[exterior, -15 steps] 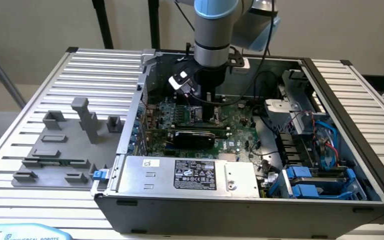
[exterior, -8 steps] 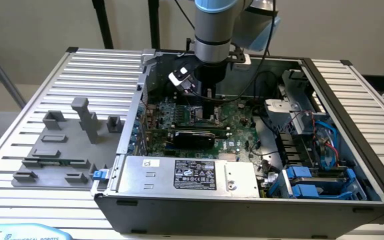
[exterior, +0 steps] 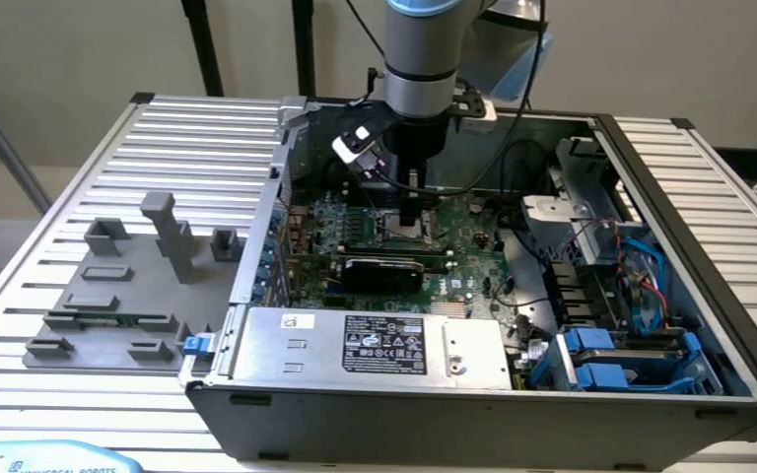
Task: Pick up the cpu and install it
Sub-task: 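Place the cpu into insertion slot, then close the cpu cover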
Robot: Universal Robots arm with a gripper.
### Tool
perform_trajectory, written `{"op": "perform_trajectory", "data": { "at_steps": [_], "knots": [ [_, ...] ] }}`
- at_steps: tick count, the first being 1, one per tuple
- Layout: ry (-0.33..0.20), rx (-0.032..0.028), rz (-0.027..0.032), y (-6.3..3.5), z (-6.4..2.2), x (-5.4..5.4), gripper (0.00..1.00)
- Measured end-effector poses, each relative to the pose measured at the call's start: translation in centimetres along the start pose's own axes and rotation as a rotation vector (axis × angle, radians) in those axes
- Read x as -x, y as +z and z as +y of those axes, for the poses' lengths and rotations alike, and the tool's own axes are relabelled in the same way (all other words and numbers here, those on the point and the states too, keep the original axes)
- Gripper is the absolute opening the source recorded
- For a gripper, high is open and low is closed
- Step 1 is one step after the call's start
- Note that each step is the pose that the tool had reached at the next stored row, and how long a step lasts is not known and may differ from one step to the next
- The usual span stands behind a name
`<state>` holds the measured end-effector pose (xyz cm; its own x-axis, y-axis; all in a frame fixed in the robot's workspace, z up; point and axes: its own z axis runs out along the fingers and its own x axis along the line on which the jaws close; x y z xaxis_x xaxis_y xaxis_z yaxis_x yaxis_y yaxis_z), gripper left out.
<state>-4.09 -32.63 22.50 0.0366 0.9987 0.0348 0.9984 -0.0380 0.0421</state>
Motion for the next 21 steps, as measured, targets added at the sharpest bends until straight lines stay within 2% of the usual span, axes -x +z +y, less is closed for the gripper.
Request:
{"op": "perform_trajectory", "data": {
  "at_steps": [1, 3, 4, 6, 7, 9, 21],
  "knots": [
    [0.000, 0.0000, 0.0000, -0.06, 0.00, 0.00, 0.47],
    [0.000, 0.0001, 0.0002, -0.13, 0.01, -0.01, 0.36],
    [0.000, 0.0002, 0.0004, -0.13, 0.01, -0.01, 0.36],
    [0.000, 0.0001, 0.0003, -0.14, 0.01, -0.01, 0.24],
    [0.000, -0.0002, 0.0013, -0.15, 0.00, 0.00, 0.24],
    [0.000, -0.0001, 0.0013, -0.15, 0.01, 0.00, 0.12],
    [0.000, -0.0001, 0.0014, -0.14, 0.01, 0.00, 0.11]
  ]
}}
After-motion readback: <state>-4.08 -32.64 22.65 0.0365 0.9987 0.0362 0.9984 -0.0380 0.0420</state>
